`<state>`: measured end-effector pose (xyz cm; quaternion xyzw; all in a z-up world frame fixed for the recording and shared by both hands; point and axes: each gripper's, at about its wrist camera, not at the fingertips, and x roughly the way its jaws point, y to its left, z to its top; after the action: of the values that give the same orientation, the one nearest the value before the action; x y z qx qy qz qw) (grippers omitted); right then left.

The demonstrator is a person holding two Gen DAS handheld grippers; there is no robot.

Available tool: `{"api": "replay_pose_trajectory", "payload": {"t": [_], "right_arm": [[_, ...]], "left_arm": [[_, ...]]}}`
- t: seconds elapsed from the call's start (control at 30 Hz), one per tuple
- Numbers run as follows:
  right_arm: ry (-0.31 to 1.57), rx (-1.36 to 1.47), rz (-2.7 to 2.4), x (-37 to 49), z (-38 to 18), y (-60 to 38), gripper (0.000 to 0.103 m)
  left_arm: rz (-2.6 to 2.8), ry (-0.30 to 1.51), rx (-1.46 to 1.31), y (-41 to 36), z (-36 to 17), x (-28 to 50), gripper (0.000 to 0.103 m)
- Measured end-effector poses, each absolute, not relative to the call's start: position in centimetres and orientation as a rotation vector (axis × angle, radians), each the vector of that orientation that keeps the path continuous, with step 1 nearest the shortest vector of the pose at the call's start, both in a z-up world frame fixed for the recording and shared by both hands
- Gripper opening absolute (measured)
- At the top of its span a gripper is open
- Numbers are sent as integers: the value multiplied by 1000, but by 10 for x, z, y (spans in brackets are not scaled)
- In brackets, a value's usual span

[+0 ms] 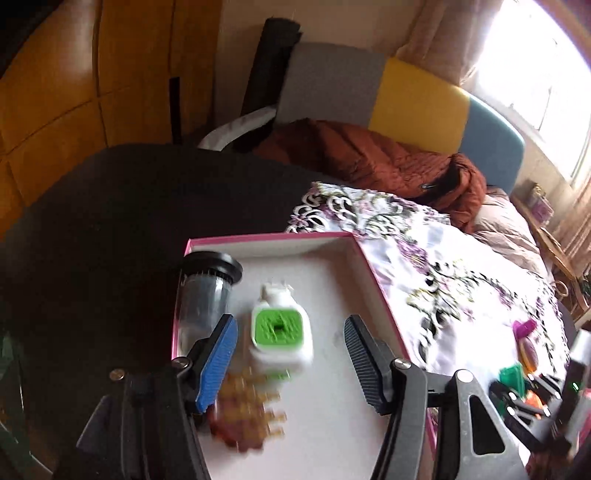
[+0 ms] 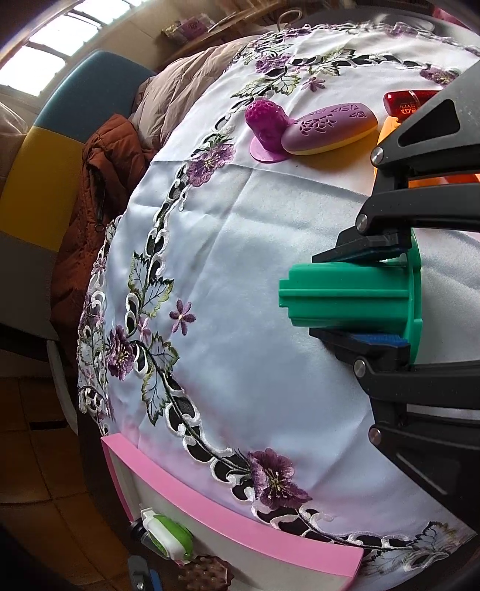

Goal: Organize rigid objects
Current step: 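Carry the green stand over the pink tray with the right tool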

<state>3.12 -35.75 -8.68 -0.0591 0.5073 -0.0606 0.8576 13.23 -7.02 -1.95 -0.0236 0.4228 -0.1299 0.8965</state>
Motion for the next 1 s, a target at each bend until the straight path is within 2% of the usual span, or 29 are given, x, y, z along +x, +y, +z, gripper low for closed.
{"api": "replay_pose_trajectory", "payload": {"t": [0.43,1.0], "right_arm": [[1002,-248,-160,28,-88,-343,30],[1015,-190,-266,37,-89,-340,30]], "left_arm": [[-356,838,-6,-72,-13,35,61],[-266,846,-77,-22,-22,15,61]]}}
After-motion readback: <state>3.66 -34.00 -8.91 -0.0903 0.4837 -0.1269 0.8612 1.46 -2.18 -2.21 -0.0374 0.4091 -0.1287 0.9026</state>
